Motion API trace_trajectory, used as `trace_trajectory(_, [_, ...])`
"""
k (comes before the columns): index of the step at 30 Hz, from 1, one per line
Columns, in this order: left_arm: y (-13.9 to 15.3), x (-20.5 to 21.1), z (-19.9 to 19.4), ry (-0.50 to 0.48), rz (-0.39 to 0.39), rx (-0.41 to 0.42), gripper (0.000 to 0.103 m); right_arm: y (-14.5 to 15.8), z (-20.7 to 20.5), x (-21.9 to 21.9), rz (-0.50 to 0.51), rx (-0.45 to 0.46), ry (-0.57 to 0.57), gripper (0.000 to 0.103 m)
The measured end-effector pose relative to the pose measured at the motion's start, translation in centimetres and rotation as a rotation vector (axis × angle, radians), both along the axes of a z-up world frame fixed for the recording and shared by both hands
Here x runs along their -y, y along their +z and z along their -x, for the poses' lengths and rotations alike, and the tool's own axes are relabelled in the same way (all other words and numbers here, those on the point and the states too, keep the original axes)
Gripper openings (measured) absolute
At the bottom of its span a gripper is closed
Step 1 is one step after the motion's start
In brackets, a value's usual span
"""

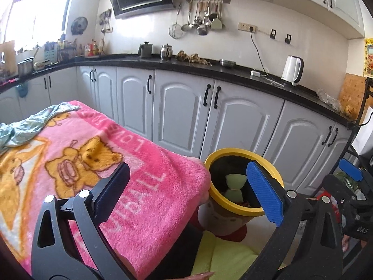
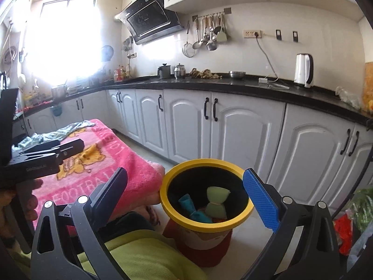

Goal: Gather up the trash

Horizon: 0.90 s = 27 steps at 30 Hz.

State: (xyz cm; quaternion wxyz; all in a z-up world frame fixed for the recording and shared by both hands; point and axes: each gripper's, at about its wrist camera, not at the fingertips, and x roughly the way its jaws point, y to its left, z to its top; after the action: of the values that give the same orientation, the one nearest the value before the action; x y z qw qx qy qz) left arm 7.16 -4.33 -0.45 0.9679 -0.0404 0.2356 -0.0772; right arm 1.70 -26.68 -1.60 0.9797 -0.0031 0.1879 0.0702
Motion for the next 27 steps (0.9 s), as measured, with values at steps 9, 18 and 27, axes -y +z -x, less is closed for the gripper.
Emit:
trace_trajectory(9, [-0.2, 0.3, 2.2, 0.006, -0.007, 0.087, 0.092, -0.1, 2.0, -0.8, 0.050, 0.102, -0.036, 0.097])
trace_trajectory(18, [-0.1, 0.3, 2.7, 0.012, -0.004, 0.130, 0.092, 0.2, 2.9, -0.4, 0.038, 0.172, -0.081, 0.097])
trace_trajectory(27, [-0.1, 0.2, 2.9, 0.009, -0.001, 0.137, 0.092, 0.0, 2.5, -0.7, 0.048, 0.158, -0.071, 0.097])
